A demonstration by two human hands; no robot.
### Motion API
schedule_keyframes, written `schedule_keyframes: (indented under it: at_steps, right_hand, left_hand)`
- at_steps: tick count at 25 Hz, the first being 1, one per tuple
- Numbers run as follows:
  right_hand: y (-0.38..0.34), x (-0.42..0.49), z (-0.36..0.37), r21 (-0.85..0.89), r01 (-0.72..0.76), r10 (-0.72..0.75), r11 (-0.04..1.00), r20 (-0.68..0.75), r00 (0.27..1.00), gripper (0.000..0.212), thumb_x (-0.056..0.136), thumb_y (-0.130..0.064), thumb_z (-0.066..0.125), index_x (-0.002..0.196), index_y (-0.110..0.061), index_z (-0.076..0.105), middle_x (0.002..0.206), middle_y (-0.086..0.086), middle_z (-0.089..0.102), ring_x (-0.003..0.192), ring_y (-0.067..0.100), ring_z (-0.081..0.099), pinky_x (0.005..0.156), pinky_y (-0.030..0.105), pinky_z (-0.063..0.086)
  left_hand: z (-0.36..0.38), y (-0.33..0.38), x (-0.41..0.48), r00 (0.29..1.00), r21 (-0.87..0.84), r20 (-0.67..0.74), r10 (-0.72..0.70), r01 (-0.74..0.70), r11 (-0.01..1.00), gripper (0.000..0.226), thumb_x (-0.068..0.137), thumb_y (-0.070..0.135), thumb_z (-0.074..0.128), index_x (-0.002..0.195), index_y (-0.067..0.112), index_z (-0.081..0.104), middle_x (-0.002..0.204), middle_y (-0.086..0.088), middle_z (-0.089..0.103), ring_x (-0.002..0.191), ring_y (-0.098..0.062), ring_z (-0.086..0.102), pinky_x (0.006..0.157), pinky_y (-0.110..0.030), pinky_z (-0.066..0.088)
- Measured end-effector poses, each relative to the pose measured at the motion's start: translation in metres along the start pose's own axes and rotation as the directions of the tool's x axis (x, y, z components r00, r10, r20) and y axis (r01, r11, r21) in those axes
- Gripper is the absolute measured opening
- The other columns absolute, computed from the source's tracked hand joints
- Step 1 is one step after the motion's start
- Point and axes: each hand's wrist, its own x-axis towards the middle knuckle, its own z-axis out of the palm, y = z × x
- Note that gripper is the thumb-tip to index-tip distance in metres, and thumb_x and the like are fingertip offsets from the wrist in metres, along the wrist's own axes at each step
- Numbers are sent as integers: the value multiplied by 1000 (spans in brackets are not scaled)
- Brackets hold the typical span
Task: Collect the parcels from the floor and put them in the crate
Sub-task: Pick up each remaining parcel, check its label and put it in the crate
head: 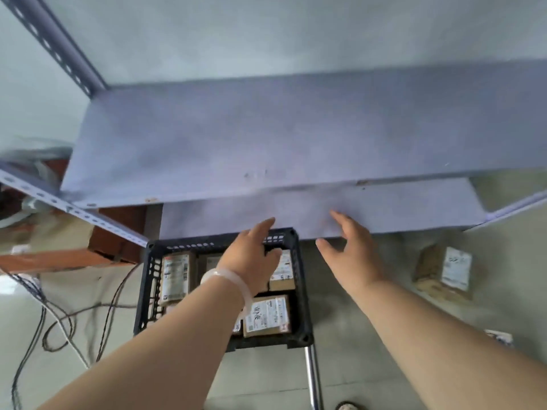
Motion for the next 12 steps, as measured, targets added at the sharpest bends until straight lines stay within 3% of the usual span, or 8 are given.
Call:
schedule_keyframes:
  at_steps: [4, 8, 12]
  right_hand:
    - [-58, -41, -140, 27, 38, -36, 999, -53, 998, 56, 88, -27, 63, 141, -30, 42, 141, -2, 45, 127, 15, 48, 106, 34, 40]
    - [-124, -82, -269, 63, 31, -22, 998, -136, 990, 50, 92, -29, 58, 139, -37, 40, 138, 0, 49, 117, 15, 54, 99, 35, 46]
    - [-174, -128, -353, 57, 41, -28, 998, -212, 977, 54, 93, -33, 56, 142, -38, 33, 141, -1, 46, 122, 18, 51, 99, 35, 45]
  left_hand:
    - [-42, 135, -59, 996, -145, -4, 88, -88, 986, 60, 91, 32, 57, 144, 41, 30, 139, 3, 47, 118, -13, 55, 99, -33, 47]
    - [-94, 258, -116, 967, -177, -57, 248, -254, 951, 59, 93, 33, 54, 145, 40, 28, 141, 4, 43, 121, -12, 52, 100, -24, 42]
    - [-133, 339, -162, 908, -181, -86, 409, -418, 890, 57, 94, 33, 52, 146, 38, 28, 143, 2, 43, 123, -13, 52, 99, -23, 40]
